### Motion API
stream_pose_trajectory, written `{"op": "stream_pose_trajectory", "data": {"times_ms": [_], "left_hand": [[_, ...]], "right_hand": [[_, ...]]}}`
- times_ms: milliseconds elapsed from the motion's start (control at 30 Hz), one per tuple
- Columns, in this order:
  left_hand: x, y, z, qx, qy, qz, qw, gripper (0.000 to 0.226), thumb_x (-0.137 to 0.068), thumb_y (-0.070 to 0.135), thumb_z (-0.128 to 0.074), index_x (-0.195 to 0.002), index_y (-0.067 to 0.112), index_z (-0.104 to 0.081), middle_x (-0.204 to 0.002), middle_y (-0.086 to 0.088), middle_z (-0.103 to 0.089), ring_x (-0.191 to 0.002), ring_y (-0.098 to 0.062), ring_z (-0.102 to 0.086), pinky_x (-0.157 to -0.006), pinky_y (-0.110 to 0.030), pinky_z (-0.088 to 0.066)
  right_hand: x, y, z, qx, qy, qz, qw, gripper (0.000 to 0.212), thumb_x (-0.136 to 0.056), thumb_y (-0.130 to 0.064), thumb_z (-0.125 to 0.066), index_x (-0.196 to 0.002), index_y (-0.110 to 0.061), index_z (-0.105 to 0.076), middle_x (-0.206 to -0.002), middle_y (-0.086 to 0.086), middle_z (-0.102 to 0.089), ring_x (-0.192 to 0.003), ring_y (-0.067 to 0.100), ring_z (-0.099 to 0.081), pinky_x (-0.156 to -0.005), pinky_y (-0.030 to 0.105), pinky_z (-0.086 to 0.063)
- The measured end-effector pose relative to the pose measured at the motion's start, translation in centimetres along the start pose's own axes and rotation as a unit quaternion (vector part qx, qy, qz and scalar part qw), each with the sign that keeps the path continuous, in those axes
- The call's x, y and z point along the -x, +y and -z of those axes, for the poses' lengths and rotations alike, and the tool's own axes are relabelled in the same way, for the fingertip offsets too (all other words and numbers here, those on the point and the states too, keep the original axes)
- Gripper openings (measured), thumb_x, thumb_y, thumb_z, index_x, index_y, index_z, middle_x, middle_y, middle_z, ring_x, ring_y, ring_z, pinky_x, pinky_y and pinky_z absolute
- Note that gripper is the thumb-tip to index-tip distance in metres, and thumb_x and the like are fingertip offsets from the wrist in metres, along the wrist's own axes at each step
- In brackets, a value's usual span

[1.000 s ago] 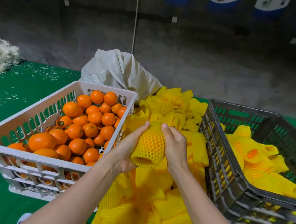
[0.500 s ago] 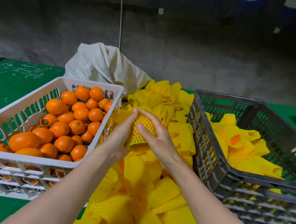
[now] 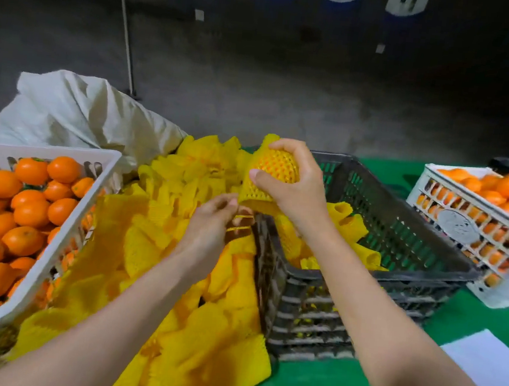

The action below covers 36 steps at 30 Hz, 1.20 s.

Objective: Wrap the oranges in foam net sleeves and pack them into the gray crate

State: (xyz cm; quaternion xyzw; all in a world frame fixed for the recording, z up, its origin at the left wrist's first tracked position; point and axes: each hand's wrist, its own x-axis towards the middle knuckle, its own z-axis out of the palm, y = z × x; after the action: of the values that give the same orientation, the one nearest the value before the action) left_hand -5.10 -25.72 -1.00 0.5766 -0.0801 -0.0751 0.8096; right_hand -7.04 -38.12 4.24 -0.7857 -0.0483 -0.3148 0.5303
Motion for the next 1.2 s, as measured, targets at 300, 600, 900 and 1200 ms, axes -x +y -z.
{"op": "stream_pose_trajectory", "data": {"times_ms": [300, 600, 900, 1200], "left_hand": [[-1.3, -2.8, -6.4, -0.201, -0.121, 0.002, 0.972, 0.018, -0.103, 0.009, -0.036, -0.110, 0.007, -0.053, -0.087, -0.006, -0.061, -0.079, -0.019, -0.062, -0.071, -0.024, -0.053], [-1.7, -2.5, -5.7, -0.153, -0.100, 0.029, 0.983, 0.023, -0.103, 0.009, -0.033, -0.108, 0.004, -0.055, -0.089, -0.013, -0.062, -0.076, -0.024, -0.066, -0.072, -0.027, -0.056], [-2.2, 1.3, 2.7, -0.143, 0.027, 0.021, 0.989, 0.027, -0.103, 0.011, -0.033, -0.110, 0.005, -0.058, -0.086, -0.010, -0.063, -0.075, -0.024, -0.061, -0.073, -0.034, -0.049], [1.2, 2.0, 13.7, -0.158, 0.145, 0.044, 0.976, 0.020, -0.101, 0.012, -0.041, -0.102, 0.009, -0.060, -0.089, -0.009, -0.065, -0.082, -0.026, -0.064, -0.074, -0.034, -0.050]], "right_hand": [[-5.2, 12.3, 11.6, 0.459, -0.107, -0.270, 0.839, 0.042, -0.081, -0.024, -0.061, -0.122, -0.026, -0.049, -0.130, 0.016, -0.037, -0.118, 0.044, -0.041, -0.096, 0.043, -0.039], [-5.2, 15.5, 10.3, 0.497, -0.196, -0.249, 0.808, 0.072, -0.085, -0.027, -0.062, -0.145, -0.029, -0.022, -0.154, 0.011, -0.018, -0.137, 0.040, -0.024, -0.108, 0.058, -0.024], [1.8, 3.9, -2.5, 0.163, -0.135, 0.134, 0.968, 0.019, -0.086, -0.015, -0.061, -0.103, -0.009, -0.064, -0.103, 0.007, -0.066, -0.098, 0.019, -0.058, -0.081, 0.020, -0.037], [8.5, 8.3, -15.9, 0.281, -0.455, -0.070, 0.842, 0.052, -0.085, -0.037, -0.064, -0.123, -0.002, -0.053, -0.127, 0.018, -0.056, -0.118, 0.031, -0.052, -0.093, 0.035, -0.044]]}}
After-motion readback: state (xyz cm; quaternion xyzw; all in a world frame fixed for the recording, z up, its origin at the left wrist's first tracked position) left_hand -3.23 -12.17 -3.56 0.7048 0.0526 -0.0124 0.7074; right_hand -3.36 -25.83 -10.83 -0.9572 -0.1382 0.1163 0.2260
